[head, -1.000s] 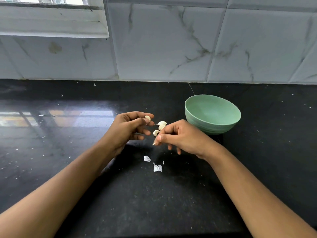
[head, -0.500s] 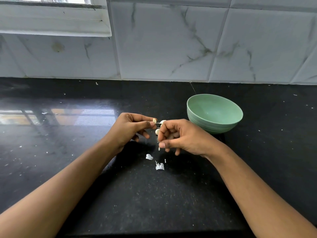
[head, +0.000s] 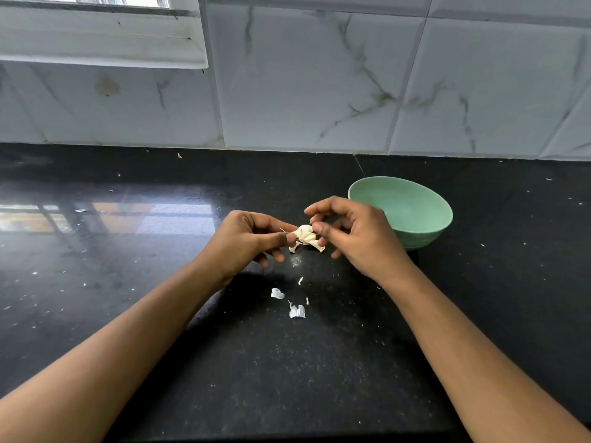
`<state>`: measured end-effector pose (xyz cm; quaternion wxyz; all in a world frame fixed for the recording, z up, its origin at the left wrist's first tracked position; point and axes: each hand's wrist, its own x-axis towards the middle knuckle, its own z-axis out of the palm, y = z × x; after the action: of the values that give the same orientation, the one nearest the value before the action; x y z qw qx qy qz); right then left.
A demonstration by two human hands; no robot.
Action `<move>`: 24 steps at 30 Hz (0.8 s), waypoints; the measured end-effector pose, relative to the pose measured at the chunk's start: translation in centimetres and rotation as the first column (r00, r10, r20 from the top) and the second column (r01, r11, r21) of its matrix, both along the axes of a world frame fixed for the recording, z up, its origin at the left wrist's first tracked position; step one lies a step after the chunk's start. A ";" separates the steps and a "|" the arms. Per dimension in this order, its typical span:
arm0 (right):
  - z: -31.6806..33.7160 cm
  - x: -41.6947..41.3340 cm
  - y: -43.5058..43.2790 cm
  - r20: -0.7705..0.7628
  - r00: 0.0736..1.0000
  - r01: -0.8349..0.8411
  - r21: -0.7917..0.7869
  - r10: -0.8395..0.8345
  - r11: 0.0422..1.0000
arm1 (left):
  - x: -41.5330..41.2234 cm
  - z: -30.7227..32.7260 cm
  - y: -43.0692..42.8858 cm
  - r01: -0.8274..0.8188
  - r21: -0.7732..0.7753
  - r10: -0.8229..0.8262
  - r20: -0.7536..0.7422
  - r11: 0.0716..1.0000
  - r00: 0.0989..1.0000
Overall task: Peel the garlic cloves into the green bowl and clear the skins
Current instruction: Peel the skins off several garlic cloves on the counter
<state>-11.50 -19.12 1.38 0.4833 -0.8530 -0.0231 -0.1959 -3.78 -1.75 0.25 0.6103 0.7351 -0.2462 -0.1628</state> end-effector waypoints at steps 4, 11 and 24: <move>-0.6 0.1 0.3 0.047 0.999 0.009 -0.171 -0.001 0.985 | -0.2 0.0 0.0 0.027 -0.018 -0.027 0.013 0.999 1.000; -0.2 0.0 0.1 0.011 1.000 -0.005 -0.163 0.006 0.987 | -0.1 0.0 0.0 0.039 -0.061 -0.038 0.016 0.997 0.999; -0.4 0.2 -0.2 0.153 0.986 0.019 -0.491 0.065 0.871 | -0.8 0.5 0.0 0.063 -0.089 -0.067 -0.042 0.994 0.997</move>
<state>-11.35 -19.29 0.99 0.2497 -0.9281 -0.1222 -0.2477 -4.56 -1.74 0.70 0.6418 0.6953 -0.2631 -0.1881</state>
